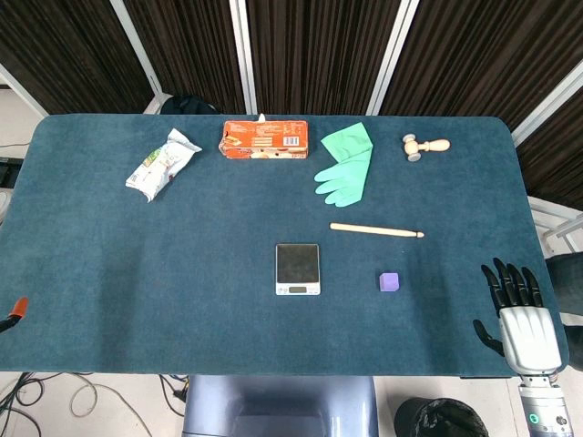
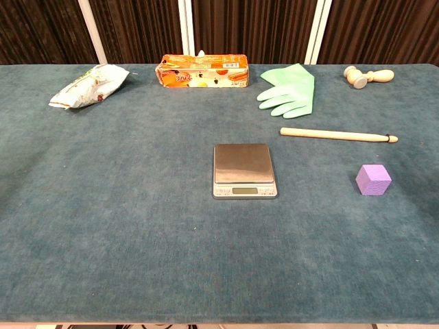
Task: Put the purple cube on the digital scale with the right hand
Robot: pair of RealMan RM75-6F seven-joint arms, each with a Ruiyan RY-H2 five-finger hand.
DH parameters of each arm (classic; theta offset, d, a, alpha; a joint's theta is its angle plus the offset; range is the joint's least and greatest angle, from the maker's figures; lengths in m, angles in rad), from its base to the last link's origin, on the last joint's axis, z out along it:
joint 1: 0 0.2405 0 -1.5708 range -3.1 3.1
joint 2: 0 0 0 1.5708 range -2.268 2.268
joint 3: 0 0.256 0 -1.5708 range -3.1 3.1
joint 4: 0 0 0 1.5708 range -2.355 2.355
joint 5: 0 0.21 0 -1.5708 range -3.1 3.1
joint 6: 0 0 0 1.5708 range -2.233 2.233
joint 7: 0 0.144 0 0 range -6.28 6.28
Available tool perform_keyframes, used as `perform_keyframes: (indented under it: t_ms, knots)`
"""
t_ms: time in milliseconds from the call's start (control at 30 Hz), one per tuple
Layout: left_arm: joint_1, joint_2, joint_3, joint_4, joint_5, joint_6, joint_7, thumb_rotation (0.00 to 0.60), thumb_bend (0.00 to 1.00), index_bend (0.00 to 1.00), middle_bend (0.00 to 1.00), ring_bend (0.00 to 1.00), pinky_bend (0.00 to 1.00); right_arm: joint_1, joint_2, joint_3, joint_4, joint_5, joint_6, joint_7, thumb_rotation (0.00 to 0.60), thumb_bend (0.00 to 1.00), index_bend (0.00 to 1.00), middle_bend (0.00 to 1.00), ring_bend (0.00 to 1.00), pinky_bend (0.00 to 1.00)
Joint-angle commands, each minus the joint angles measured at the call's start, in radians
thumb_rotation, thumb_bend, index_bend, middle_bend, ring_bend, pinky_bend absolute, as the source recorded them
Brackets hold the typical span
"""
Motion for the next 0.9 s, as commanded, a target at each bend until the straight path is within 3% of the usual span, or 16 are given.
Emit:
perform_keyframes:
  t_ms: [33, 667, 833, 900]
  knots:
    - [0.0, 0.0, 0.0, 0.0, 0.0, 0.001, 0.0, 0.6, 0.25, 0.09, 0.0, 0.0, 0.0, 0.002, -0.006, -0.005, 0.006, -0.007, 0.001, 0.0, 0.6, 0.34, 0.0, 0.0, 0.0, 0.0]
    - [0.008, 0.004, 0.005, -0.007, 0.011, 0.013, -0.005, 0.6, 0.25, 0.09, 0.0, 0.0, 0.0, -0.001, 0.019, -0.021, -0.033, 0.014, -0.034, -0.002, 0.6, 0.34, 0.0, 0.0, 0.0, 0.0]
    - [0.016, 0.015, 0.001, -0.011, 0.007, 0.022, -0.036, 0.6, 0.25, 0.09, 0.0, 0.0, 0.0, 0.025, 0.068, -0.046, -0.102, 0.023, -0.12, 0.109, 0.6, 0.34, 0.0, 0.0, 0.0, 0.0]
    - [0.017, 0.018, 0.001, -0.012, 0.008, 0.023, -0.04, 0.6, 0.25, 0.09, 0.0, 0.0, 0.0, 0.055, 0.088, -0.031, -0.123, 0.031, -0.158, 0.084, 0.6, 0.34, 0.0, 0.0, 0.0, 0.0]
